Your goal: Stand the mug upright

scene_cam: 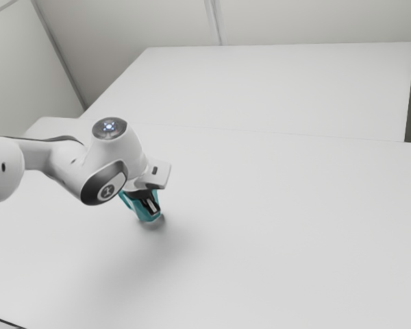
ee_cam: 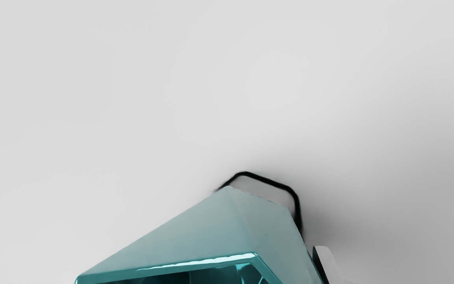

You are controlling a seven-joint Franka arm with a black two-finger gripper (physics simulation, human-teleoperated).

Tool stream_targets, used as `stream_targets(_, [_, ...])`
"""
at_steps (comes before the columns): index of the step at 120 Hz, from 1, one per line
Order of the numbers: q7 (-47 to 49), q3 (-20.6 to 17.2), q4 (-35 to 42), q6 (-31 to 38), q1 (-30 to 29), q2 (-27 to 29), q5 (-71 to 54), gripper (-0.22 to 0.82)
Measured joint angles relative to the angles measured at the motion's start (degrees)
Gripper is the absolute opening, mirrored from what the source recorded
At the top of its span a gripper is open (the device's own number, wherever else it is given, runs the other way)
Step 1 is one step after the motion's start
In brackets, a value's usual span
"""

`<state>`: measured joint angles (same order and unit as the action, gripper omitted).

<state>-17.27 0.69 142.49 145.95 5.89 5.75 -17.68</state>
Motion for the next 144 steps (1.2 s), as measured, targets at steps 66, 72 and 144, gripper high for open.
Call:
stream_targets(66, [4.0, -0.3, 2.2, 0.5, 0.0, -0.2, 0.0, -0.17])
stream_targets(72, [4.2, -0.3, 2.1, 0.6, 0.0, -0.3, 0.0, -0.17])
stream_targets(144, [4.7, -0.7, 1.9, 0.7, 0.1, -0.5, 0.8, 0.01])
